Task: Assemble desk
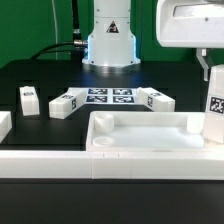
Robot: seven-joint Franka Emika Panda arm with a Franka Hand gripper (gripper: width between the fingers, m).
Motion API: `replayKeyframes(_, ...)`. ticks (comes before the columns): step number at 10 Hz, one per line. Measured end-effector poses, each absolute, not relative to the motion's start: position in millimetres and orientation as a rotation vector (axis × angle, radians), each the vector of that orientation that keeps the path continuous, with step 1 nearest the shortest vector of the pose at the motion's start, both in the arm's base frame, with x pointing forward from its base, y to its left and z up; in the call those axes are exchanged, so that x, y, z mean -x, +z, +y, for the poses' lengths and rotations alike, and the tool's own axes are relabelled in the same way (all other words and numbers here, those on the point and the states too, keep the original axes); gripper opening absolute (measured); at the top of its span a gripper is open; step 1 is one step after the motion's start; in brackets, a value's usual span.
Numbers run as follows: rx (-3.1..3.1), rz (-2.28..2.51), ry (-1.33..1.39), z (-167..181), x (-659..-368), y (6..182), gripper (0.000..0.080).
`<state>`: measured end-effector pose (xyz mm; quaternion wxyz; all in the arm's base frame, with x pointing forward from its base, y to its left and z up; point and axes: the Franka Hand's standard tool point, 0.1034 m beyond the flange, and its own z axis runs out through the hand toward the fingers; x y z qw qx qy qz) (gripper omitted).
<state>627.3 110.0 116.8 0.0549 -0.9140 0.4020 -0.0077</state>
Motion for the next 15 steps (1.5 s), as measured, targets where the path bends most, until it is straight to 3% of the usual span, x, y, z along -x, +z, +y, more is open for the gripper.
replayKeyframes(2,2.761,1.233,-0.016,111.6,-627.0,116.7,0.0295)
replayKeyframes(4,2.845,1.063,0.0,113.6,-626.2,118.2,0.0586)
replayKeyframes(5,2.921,0.915,-0.008,117.3,-628.8,121.3,0.0586)
replayKeyframes(6,2.956,0.776,-0.018,118.5,-630.9,121.8,0.0636)
replayKeyframes(11,3.053,0.221,-0.039,117.1,-630.1,120.1,0.0649)
replayKeyframes(15,3.074,-0.599,-0.102,108.6,-636.1,121.2,0.0649)
